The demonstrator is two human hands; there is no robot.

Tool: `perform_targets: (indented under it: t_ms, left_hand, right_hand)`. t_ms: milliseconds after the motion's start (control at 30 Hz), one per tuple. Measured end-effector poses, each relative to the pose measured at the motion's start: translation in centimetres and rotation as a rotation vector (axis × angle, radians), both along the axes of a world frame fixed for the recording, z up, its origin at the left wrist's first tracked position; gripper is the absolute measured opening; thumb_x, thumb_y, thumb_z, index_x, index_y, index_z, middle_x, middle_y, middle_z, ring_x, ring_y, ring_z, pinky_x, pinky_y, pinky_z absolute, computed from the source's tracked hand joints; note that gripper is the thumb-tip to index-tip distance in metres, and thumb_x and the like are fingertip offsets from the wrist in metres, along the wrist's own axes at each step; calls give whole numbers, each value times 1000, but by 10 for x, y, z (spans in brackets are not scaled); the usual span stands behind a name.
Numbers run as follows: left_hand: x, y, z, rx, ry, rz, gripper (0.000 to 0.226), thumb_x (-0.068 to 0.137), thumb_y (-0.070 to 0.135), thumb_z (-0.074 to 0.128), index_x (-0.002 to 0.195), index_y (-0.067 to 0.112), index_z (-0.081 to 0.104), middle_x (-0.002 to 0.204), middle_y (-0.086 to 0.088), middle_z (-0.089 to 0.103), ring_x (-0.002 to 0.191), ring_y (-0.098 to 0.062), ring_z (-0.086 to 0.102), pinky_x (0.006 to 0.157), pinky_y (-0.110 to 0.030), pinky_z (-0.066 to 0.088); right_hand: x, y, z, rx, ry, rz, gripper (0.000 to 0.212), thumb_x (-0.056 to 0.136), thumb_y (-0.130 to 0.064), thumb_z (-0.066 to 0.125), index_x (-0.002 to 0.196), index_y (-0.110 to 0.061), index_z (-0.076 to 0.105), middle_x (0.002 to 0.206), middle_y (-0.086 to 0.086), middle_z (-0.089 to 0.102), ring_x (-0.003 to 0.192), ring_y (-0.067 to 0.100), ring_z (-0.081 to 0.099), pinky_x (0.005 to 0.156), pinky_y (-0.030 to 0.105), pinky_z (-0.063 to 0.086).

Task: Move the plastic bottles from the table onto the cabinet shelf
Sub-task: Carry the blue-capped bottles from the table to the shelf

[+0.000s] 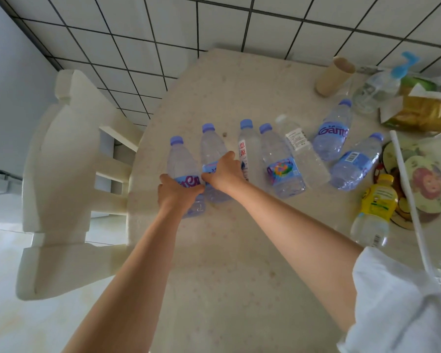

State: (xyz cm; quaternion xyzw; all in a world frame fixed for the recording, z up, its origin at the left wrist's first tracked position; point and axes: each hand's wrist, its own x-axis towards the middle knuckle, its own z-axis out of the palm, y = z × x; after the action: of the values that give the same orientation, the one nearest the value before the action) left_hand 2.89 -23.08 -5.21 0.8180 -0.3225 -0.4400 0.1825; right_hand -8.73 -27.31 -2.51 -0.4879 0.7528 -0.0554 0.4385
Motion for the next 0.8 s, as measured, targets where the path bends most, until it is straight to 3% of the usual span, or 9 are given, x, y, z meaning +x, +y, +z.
perform_targets:
  t_ms: [133,233,367,433,533,667,800]
  left_hand:
    - [10,9,4,23,150,87,69,61,27,88,117,6,53,107,-11,64,90,-28,64,59,-28,49]
    - [13,34,6,24,241,95,58,64,22,88,112,4,61,102,-15,69,80,-27,67,53,-26,50]
    - [9,74,13,29,322,109,56,61,12,88,109,5,61,95,-19,69,69,-30,68,50,-35,54]
    - [4,93,17,23,373,114,56,60,8,86,107,4,57,88,-20,65,52,-26,58,40,-28,45]
    - [-7,120,26,-12,403,64,63,51,11,87,105,9,54,89,-17,65,58,-23,62,45,-34,53]
    - [-26,152,39,-73,406,-68,60,45,17,85,94,25,52,85,-4,66,64,-15,65,55,-32,56]
    - [-56,183,56,-180,416,-217,59,52,-1,89,88,36,60,72,8,69,54,2,63,48,-18,51]
  right_hand:
    - [-7,23,0,-53,14,69,72,74,-32,78,124,-4,34,121,17,49,109,34,54,72,33,41]
    - [-14,54,2,-65,-57,32,75,68,-33,81,120,-4,36,117,17,52,105,34,57,73,33,46]
    - [-28,98,10,-82,-116,-67,68,67,-30,82,114,-5,40,114,16,56,100,30,58,70,25,38]
    - [-37,122,15,-81,-134,-131,74,68,-30,82,123,-6,39,117,13,56,105,29,58,74,23,38]
    - [-53,160,24,-87,-134,-225,87,66,-35,82,135,-10,36,119,9,56,114,26,54,78,18,34]
    - [-81,210,36,-77,-127,-339,58,64,-35,82,106,-16,48,92,-5,53,94,21,57,65,21,35]
    - [-111,263,45,-130,-119,-436,46,62,-36,85,80,-20,47,78,-13,49,70,7,52,50,12,37]
